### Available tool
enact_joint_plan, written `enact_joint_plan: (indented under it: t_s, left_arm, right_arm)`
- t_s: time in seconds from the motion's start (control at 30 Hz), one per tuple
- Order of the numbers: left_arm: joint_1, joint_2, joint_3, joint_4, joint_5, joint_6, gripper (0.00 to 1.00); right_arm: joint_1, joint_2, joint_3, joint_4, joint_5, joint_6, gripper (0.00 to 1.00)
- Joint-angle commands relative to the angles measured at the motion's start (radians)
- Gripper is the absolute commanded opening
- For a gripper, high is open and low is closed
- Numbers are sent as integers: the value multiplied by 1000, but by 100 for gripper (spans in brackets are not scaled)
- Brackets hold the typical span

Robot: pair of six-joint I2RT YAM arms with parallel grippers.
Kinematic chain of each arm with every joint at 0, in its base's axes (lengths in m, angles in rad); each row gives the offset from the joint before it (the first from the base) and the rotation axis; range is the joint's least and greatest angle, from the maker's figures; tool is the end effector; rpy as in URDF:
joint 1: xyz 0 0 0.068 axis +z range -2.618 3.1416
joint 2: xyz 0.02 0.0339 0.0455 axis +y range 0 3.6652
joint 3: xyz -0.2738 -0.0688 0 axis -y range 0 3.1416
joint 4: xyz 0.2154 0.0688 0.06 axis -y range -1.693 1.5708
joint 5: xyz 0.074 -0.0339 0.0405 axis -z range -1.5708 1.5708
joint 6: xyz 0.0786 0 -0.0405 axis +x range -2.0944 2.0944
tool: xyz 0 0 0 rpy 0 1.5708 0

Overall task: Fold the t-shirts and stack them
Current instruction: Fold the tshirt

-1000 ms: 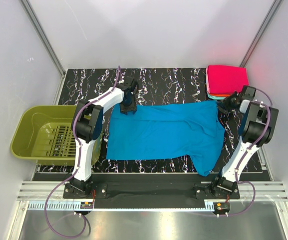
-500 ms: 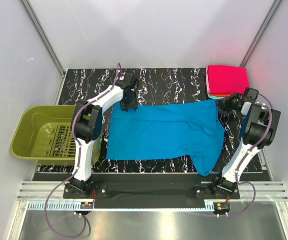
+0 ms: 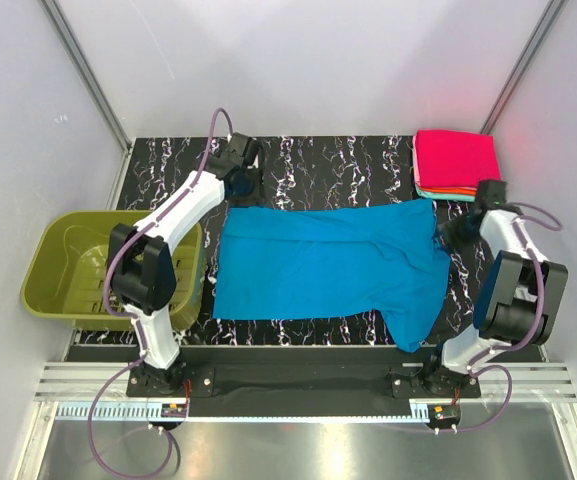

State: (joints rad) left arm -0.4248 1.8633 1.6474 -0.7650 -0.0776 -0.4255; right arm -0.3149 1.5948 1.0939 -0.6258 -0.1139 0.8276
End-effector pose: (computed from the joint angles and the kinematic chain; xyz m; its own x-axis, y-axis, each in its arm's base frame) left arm 0.3733 -0.1622 0.2615 -0.8430 -0.0703 -0.5333 0.0259 0.9849 -0.1709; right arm 0.2972 -0.0874 0.1991 -0.3886 0.8959 -0.2151 0.8090 0.4435 0.3858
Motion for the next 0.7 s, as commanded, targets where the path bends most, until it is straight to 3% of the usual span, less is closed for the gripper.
enact_joint_plan:
  t_s: [0.0, 0.2, 0.43, 0.67]
  left_arm:
    - [-2, -27, -55, -33, -71, 65, 46]
    - [0, -39, -104, -45, -133, 91, 45]
    - [1, 94, -26, -57, -160, 102, 45]
    - [-87, 79, 18, -16, 53, 62, 40]
  right_arm:
    - [104, -47, -58, -130, 103, 48, 40]
    - [195, -72, -98, -130, 146, 119, 40]
    - [209, 20, -83, -107, 195, 116, 39]
    - [223, 21, -51, -91, 159, 18, 36]
